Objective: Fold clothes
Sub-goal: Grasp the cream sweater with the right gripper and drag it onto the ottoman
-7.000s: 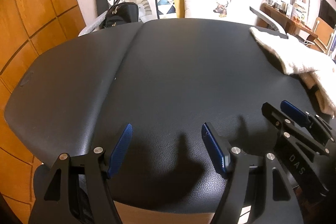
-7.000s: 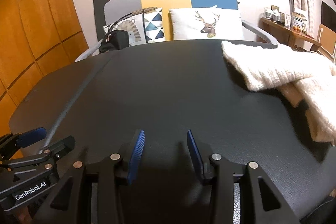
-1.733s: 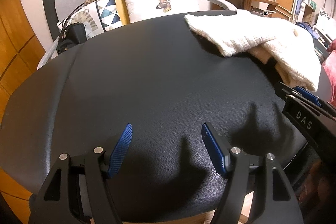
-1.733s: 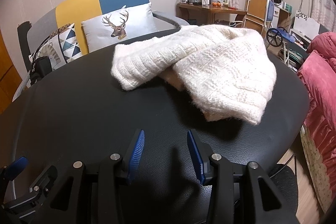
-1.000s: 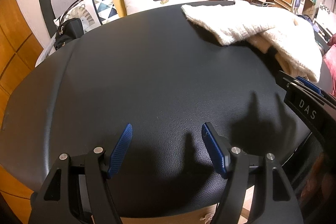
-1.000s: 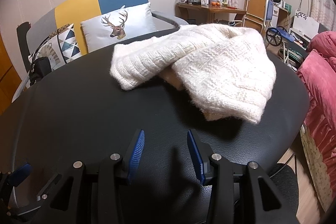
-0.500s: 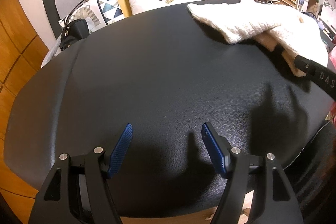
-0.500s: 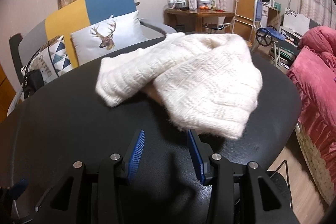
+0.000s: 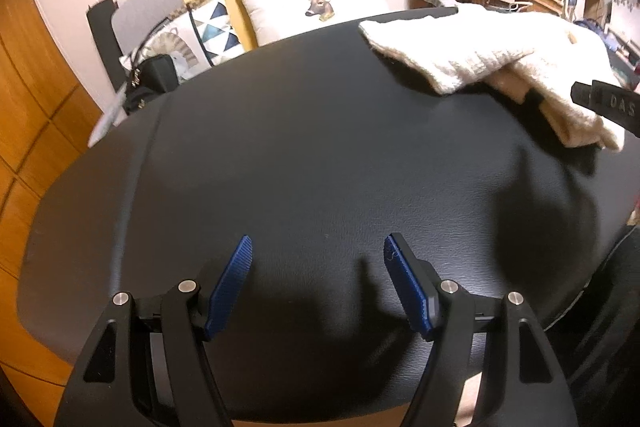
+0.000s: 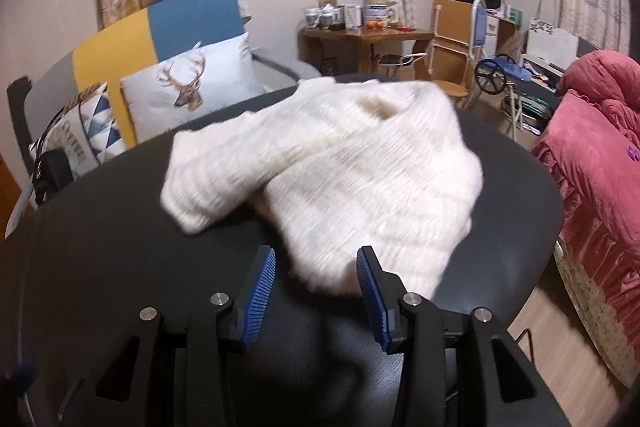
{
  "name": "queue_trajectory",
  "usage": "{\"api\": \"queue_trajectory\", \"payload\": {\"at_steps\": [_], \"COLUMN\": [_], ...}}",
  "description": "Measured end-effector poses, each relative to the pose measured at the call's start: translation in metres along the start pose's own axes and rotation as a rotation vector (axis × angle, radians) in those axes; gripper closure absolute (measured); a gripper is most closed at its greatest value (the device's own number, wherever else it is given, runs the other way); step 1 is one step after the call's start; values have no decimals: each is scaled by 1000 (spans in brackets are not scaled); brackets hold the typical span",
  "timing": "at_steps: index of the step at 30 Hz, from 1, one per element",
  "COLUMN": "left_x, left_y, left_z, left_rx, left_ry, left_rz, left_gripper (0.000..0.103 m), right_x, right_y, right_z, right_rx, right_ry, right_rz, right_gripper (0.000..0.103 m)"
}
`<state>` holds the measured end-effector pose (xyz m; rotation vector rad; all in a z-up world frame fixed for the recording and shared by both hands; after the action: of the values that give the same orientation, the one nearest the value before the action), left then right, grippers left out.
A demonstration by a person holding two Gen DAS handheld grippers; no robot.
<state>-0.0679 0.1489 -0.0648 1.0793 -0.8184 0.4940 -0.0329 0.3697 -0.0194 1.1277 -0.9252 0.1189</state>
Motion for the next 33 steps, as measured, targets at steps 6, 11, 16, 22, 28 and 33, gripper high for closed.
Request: {"api": "queue_trajectory", "payload": {"at_steps": [6, 11, 16, 22, 28, 33], "left_x": [-5, -10, -14, -20, -21, -23], "left_y": [-3, -7, -6, -4, -1, 2], "left_z": [-9, -13, -15, -25, -24, -19], "left_rx": [17, 69, 63, 41, 50, 82], "left_ry": [-63, -136, -126, -131, -123, -113], "left_rz": [37, 86, 91, 105, 98, 98], "left_gripper": [31, 31, 31, 31, 31, 31], "right_x": [-20, -52, -82, -121, -137, -128], "right_y": [35, 73, 82, 71, 65, 47], "right_z": [-20, -21, -18, -11, -12, 3], "right_rx": [-25, 0, 43, 229, 235, 248], "right_ry": [-49, -56, -69, -126, -42, 83], "right_rz": [-3, 5, 49, 111, 103, 153], "right_gripper": [60, 57, 56, 44, 55, 77]}}
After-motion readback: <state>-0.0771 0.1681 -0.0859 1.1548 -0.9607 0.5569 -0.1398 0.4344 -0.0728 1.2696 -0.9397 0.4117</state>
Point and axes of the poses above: each gripper's, at about its wrist camera, not at the fingertips, and x roughly against the way its jaws point, z to its left, y to its top, the point moved 10 cm from there along -x, roughly the way its jaws point, and after that the axes turned 1 degree about -x, right-handed, at the moved point
